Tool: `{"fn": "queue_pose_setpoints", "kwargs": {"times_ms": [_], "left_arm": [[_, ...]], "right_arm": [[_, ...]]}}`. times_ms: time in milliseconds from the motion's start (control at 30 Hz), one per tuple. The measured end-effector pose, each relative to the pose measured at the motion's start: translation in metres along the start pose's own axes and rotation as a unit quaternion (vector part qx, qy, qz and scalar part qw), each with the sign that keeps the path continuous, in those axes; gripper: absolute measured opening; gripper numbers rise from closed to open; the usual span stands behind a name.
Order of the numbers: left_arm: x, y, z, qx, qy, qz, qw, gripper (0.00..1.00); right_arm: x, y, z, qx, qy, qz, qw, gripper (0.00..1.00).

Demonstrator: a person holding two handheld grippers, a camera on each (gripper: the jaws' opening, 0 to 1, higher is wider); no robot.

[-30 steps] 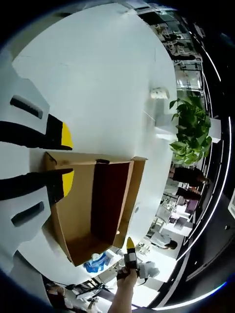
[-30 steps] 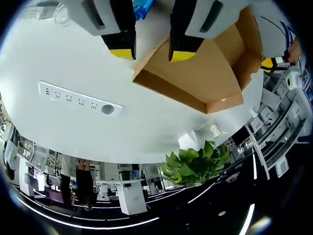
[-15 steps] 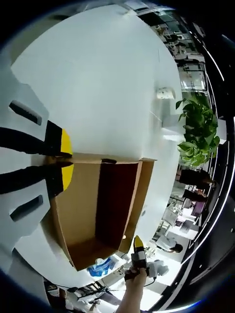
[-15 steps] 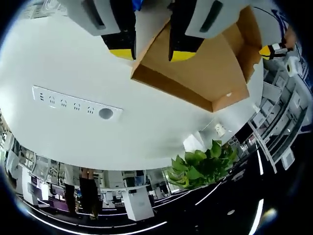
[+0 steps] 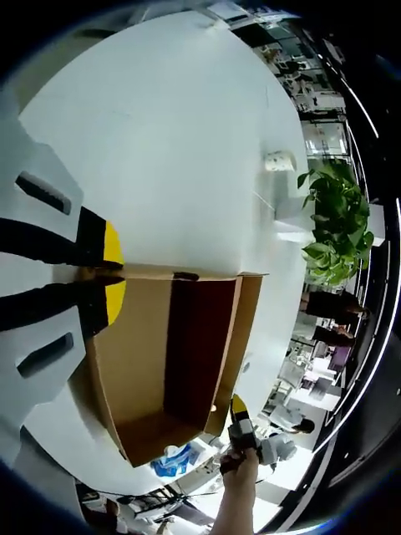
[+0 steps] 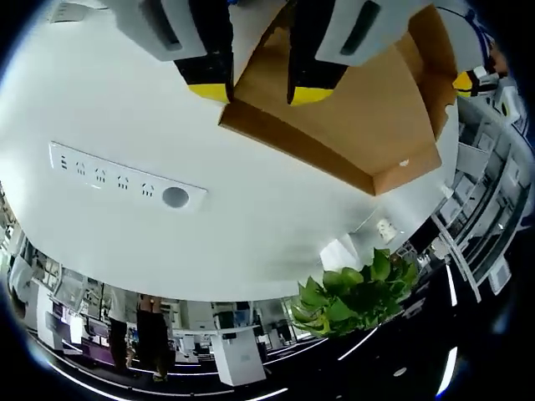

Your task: Operate the shoe box by opening the lid, removing the specified soft item, and placing it in the target area until the item is outside and the box remains undamaged.

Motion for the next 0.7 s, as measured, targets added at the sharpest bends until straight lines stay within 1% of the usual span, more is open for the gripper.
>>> {"fn": "queue_pose_setpoints", "kwargs": {"times_ms": [200,333,433,533,633,700], "left_arm": [[0.000,-0.001,-0.001,-0.001,0.003,0.000,1.0000,0.02],[0.001,-0.001,-0.003,-0.001,0.003,0.002,1.0000,0.02],[0.002,-0.002,-0.004,-0.004,0.005,0.003,1.0000,0.02],[0.002,-0.002,-0.003,-0.004,0.007,0.003,1.0000,0.02],[0.001,-0.001,-0.003,-0.003,0.007,0.003,1.0000,0.02],[0.001,-0.002,-0.003,-0.003,0.008,0.003,1.0000,0.02]], "right_arm": [[-0.003,0.001,-0.004,-0.017,0.002,0.001,0.9999,0.19],[-0.005,0.001,-0.010,-0.013,-0.017,0.002,0.9998,0.17],[-0.005,0.002,-0.011,-0.013,-0.022,0.000,0.9997,0.17],[-0.002,0.006,-0.017,-0.001,-0.045,-0.006,0.9990,0.17],[-0.005,0.005,-0.024,-0.010,-0.057,0.001,0.9983,0.17],[-0.012,0.001,-0.027,-0.017,-0.054,0.015,0.9983,0.17]]}}
Point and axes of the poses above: the point that each gripper's makers call its tool centre point, and the gripper's own axes: x roughly backward along the fingers, z roughly to its left, y roughly out of its top, the point moved 4 cm from there along x, roughly backward along the fingers, and after that the axes turned 6 degrees about z, right-handed, at the moved point
